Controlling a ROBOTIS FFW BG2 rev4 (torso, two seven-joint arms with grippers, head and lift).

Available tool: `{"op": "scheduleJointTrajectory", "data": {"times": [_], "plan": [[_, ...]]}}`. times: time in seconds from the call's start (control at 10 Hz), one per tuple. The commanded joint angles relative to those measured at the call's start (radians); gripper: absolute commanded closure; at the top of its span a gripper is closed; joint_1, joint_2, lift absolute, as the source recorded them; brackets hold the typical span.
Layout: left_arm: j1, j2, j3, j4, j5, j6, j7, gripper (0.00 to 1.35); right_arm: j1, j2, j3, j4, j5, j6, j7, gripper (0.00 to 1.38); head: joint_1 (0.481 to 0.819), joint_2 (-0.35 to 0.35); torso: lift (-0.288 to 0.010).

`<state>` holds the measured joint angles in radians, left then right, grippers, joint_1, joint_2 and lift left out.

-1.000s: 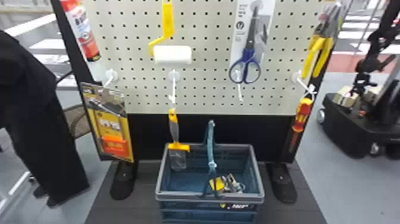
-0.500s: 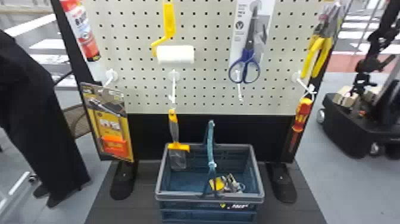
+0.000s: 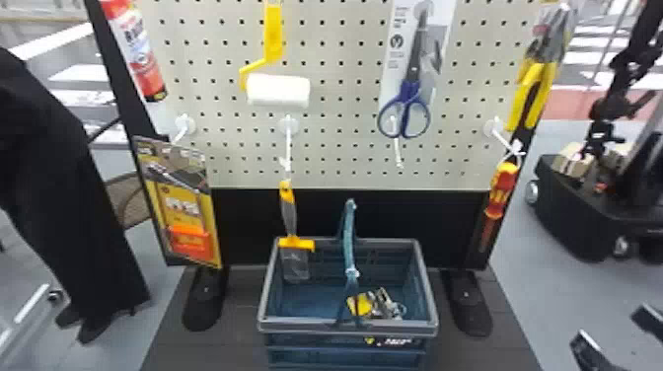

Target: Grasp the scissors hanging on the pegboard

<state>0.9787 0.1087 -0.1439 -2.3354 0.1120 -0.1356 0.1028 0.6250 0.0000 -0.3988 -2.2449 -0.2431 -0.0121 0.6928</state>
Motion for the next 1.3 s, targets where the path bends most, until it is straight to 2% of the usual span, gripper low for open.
{"op": "scheduleJointTrajectory", "data": {"times": [0.0,0.2,0.4,0.9,1.0,1.2], "plan": [[-0.003,0.0,0.0,0.0,0.0,0.002,0.0,0.29,-0.012,0.001,0.006,-0.115,0.016,0.092,0.004,0.32,0.549,0.0,-0.1],[-0.005,0.002,0.0,0.0,0.0,0.002,0.0,0.29,-0.073,-0.034,0.052,-0.137,0.005,0.153,0.005,0.32,0.549,0.0,-0.1],[-0.016,0.017,-0.009,0.0,0.006,0.007,0.0,0.29,-0.176,-0.072,0.097,-0.12,-0.013,0.187,0.014,0.32,0.549,0.0,-0.1],[-0.044,0.043,-0.031,0.0,0.018,0.004,0.023,0.29,-0.32,-0.127,0.187,-0.068,-0.07,0.221,0.014,0.32,0.549,0.0,-0.1],[-0.053,0.052,-0.04,0.002,0.023,0.004,0.026,0.29,-0.358,-0.14,0.207,-0.046,-0.076,0.221,0.014,0.32,0.549,0.0,-0.1],[-0.063,0.089,-0.069,0.002,0.048,-0.002,0.069,0.29,-0.431,-0.166,0.256,-0.012,-0.105,0.221,0.014,0.32,0.549,0.0,-0.1]]}}
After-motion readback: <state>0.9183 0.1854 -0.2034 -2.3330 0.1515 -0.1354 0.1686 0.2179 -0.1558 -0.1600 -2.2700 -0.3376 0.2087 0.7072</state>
